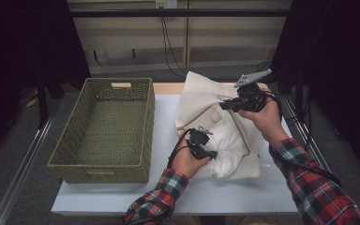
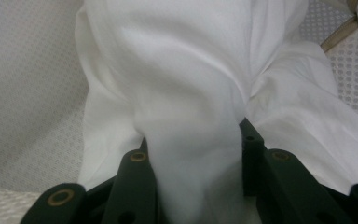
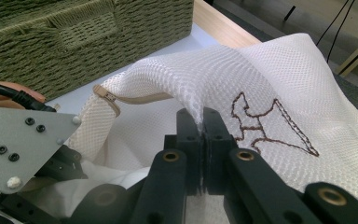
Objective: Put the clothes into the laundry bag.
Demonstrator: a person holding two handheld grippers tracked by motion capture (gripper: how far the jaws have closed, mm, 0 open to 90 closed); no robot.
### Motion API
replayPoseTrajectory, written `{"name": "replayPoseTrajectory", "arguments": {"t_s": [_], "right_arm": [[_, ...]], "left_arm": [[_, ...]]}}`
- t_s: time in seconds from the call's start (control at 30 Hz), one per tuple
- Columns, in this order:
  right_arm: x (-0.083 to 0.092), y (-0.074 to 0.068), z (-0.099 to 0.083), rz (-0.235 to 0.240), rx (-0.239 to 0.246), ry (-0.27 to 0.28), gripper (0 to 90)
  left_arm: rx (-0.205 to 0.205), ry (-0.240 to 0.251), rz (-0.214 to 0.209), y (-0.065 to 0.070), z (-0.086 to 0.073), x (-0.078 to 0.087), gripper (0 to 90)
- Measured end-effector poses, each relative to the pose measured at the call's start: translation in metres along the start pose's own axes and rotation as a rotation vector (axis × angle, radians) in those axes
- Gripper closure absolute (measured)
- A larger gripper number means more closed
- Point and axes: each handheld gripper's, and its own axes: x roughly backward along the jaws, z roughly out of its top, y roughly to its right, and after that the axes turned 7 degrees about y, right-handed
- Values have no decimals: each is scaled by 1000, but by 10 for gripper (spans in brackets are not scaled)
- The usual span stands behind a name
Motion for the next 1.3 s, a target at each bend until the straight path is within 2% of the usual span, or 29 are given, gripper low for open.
{"name": "replayPoseTrajectory", "arguments": {"t_s": [0.03,0.1,0.13,0.2,0.33,0.5,0.57,0.6,0.67,0.8,0.83,0.9,0.93,1.0,1.03,1.17,1.2,1.23,1.3], "right_arm": [[0,0,0,4,-1,1,884],[1,1,0,6,-4,5,885],[2,1,0,8,-4,8,884],[2,1,-1,9,-7,9,885],[2,2,-1,15,-7,11,886],[2,3,-1,22,-17,21,886],[2,2,-1,26,-21,25,886],[1,2,-1,31,-20,23,886],[0,1,0,35,-17,24,886],[-1,0,1,38,-14,24,886],[-1,1,1,40,-16,25,886],[0,1,1,39,-19,27,887],[0,1,1,38,-19,27,886],[2,2,1,35,-18,27,886],[2,2,1,32,-19,28,886],[3,5,-3,20,-16,21,881],[3,6,-4,17,-26,23,879],[2,6,-6,19,-27,22,877],[2,7,-8,12,-36,17,870]], "left_arm": [[-4,3,5,-1,2,2,690],[15,27,8,0,4,2,697],[-7,18,14,-1,5,3,697],[-15,18,17,-1,8,3,697],[-21,39,51,0,18,3,700],[-24,96,78,-2,32,2,704],[-32,107,91,-4,35,0,703],[-36,131,96,-4,36,-2,703],[-33,149,113,-3,39,-4,701],[-51,172,107,1,41,-10,697],[-73,163,108,2,41,-12,692],[-71,161,106,5,38,-19,681],[-83,139,108,3,36,-21,677],[-75,147,97,2,32,-25,667],[-54,160,100,2,31,-26,663],[-48,167,90,2,31,-25,645],[-71,147,93,1,31,-23,645],[-57,160,92,2,31,-24,644],[-53,161,92,2,31,-24,645]]}}
